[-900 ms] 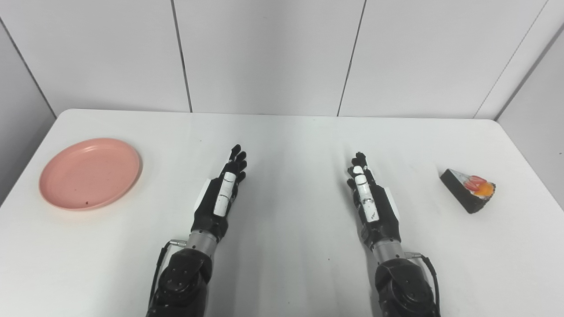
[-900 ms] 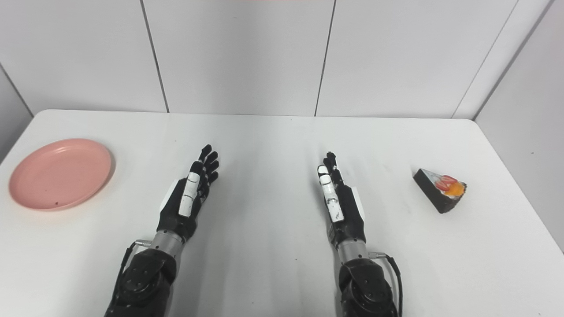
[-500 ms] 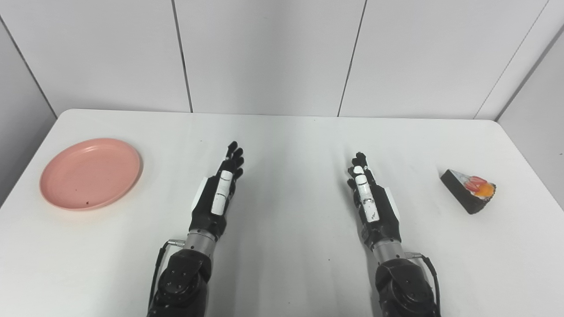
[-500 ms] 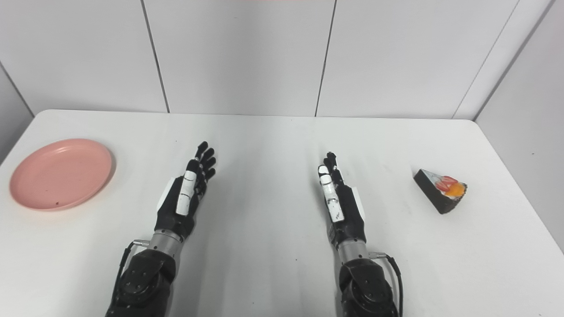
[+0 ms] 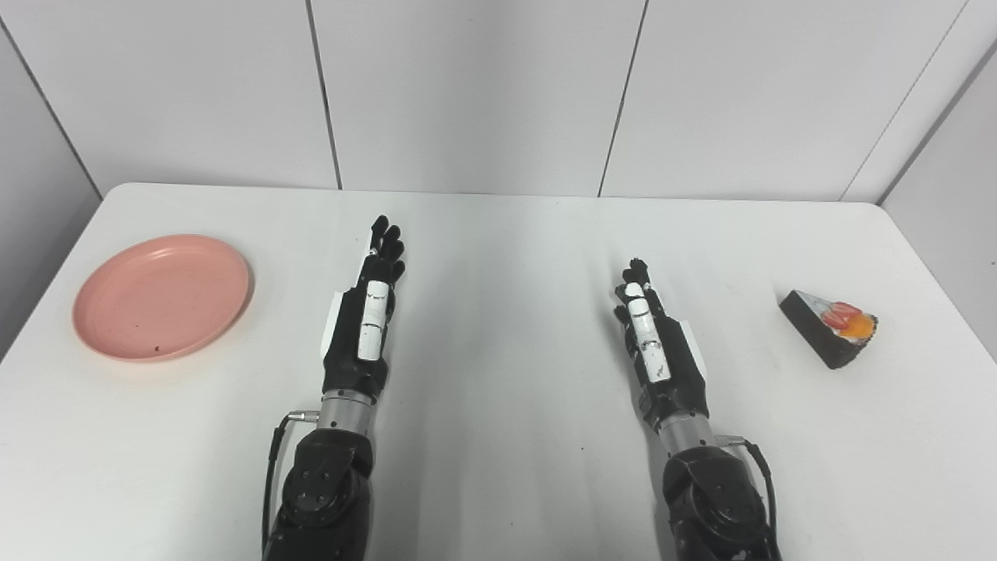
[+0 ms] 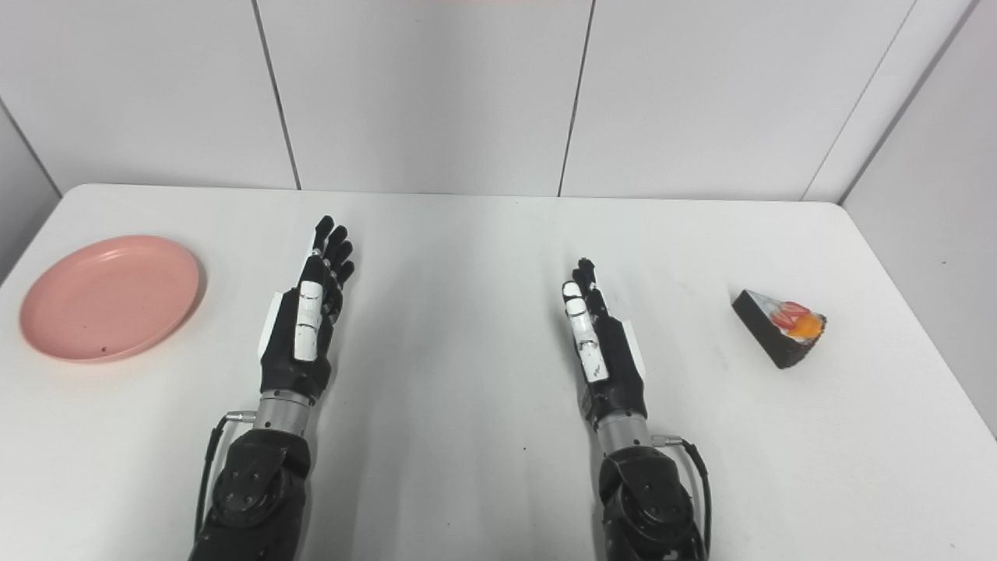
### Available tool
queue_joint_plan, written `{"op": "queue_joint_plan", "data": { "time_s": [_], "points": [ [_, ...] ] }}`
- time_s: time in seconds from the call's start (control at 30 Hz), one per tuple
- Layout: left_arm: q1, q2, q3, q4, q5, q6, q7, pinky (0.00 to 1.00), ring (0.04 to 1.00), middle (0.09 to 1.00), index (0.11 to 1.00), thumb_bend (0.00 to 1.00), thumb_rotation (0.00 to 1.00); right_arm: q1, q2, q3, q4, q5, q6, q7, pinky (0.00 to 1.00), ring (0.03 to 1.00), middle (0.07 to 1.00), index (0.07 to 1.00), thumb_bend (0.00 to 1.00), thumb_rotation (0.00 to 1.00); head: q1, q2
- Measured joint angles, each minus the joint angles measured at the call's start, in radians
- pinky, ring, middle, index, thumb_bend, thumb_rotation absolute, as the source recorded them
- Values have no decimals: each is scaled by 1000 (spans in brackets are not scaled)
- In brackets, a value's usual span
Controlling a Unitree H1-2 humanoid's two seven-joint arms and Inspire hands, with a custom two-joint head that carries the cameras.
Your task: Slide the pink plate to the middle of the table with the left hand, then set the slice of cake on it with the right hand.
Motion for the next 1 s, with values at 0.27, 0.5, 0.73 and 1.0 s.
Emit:
{"op": "queue_joint_plan", "data": {
  "time_s": [0.27, 0.5, 0.73, 1.0],
  "points": [
    [4, 4, -24, -25, 20, 122, 1, 1000, 1000, 1000, 1000, 700, 1000, 0, 1, 0, 0, 0, 0, -1, 1000, 1000, 1000, 1000, 630, 881, 29, -12],
    [11, 2, -35, -36, 21, 162, 1, 1000, 1000, 1000, 1000, 669, 1000, 0, -18, -3, 5, 12, -1, 19, 1000, 1000, 1000, 1000, 612, 899, 224, -71],
    [-52, -32, 20, 47, 21, 111, 86, 1000, 1000, 1000, 1000, 756, 1000, 1, -79, -31, 68, 55, -78, 79, 1000, 1000, 1000, 1000, 568, 913, 376, -127],
    [-133, 46, 131, 56, -34, 82, 100, 1000, 1000, 1000, 1000, 807, 1000, -3, -79, -61, 94, 97, -117, 86, 1000, 1000, 1000, 1000, 503, 890, 436, -172]
  ]
}}
